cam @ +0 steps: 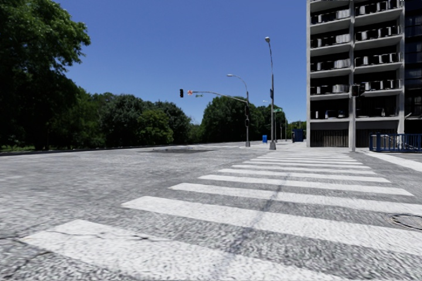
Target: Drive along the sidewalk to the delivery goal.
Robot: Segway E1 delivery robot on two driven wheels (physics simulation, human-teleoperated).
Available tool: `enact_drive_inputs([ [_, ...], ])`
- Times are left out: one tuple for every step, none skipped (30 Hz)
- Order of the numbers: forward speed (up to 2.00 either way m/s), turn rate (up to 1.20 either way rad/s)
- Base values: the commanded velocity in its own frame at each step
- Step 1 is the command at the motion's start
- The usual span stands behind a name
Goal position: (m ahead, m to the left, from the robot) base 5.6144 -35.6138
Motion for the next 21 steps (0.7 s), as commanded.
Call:
enact_drive_inputs([
  [2.00, -0.34],
  [2.00, -0.34],
  [2.00, -0.34],
  [2.00, -0.34],
  [2.00, -0.34],
  [2.00, -0.34],
  [2.00, -0.34],
  [2.00, -0.34],
  [2.00, -0.34],
  [2.00, -0.34],
  [2.00, -0.34],
  [2.00, -0.34],
  [2.00, -0.34],
  [2.00, -0.34],
  [2.00, -0.34],
  [2.00, -0.34],
  [2.00, -0.34],
  [2.00, -0.34],
  [2.00, -0.34],
  [2.00, -0.35],
  [2.00, -0.35],
])
